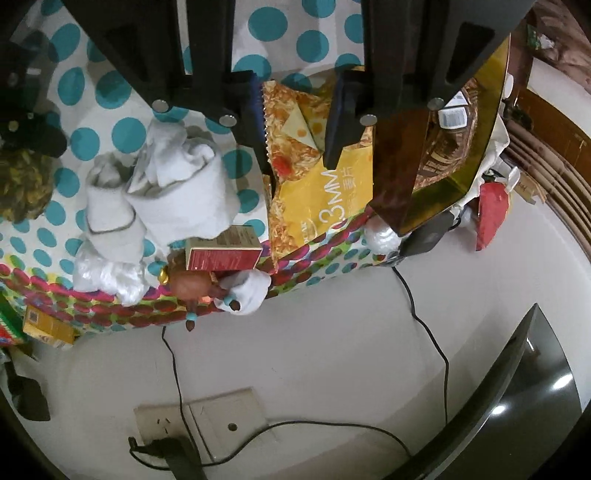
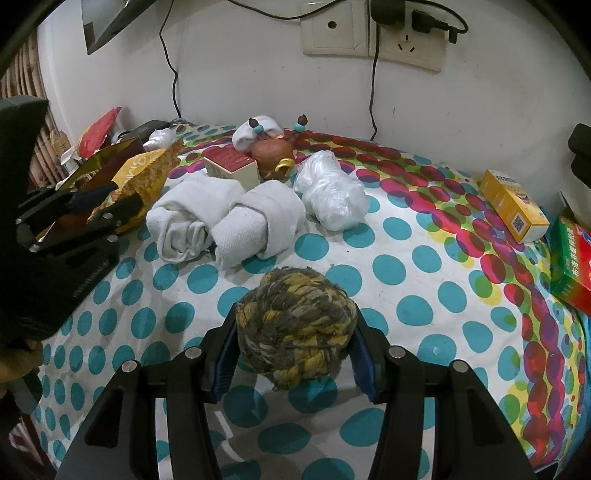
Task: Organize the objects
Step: 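Lift and carry the chip bag with the left gripper over the tin tray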
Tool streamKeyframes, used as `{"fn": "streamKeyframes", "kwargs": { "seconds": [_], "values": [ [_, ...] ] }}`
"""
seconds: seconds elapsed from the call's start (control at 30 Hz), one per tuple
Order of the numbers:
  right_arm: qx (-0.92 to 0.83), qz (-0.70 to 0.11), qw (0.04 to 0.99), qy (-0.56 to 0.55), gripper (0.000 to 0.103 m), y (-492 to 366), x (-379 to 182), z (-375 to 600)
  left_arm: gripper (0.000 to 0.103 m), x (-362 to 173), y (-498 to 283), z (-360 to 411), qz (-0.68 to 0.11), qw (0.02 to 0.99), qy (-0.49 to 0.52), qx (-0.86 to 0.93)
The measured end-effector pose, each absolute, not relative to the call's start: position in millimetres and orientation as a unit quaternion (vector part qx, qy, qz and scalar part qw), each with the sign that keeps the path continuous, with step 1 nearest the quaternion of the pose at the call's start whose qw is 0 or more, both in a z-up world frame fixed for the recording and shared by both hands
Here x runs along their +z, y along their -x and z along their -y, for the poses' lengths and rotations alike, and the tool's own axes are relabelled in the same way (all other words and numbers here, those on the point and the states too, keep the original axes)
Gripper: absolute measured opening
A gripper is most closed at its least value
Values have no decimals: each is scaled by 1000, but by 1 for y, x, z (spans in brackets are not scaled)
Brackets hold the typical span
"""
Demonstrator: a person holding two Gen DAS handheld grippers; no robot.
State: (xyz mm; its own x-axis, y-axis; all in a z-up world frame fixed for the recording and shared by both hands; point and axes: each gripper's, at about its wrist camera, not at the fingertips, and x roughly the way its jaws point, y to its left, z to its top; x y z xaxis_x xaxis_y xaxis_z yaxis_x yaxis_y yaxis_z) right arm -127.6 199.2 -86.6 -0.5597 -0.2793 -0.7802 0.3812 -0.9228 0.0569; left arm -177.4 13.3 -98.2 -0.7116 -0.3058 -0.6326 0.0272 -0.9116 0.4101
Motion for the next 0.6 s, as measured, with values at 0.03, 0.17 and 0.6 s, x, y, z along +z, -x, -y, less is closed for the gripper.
{"fn": "streamKeyframes", "kwargs": {
  "seconds": [0.03, 0.17, 0.6],
  "values": [
    [-881, -60, 187, -430, 50, 127, -87, -198, 28, -96, 176, -12, 183, 90, -369, -907],
    [-881, -60, 186, -430, 49, 128, -87, -199, 28, -89, 168, -11, 163, 75, -366, -913],
    [-885, -70, 172, -428, 49, 131, -86, -198, 28, -49, 136, -10, 85, -17, -347, -934]
  ]
}}
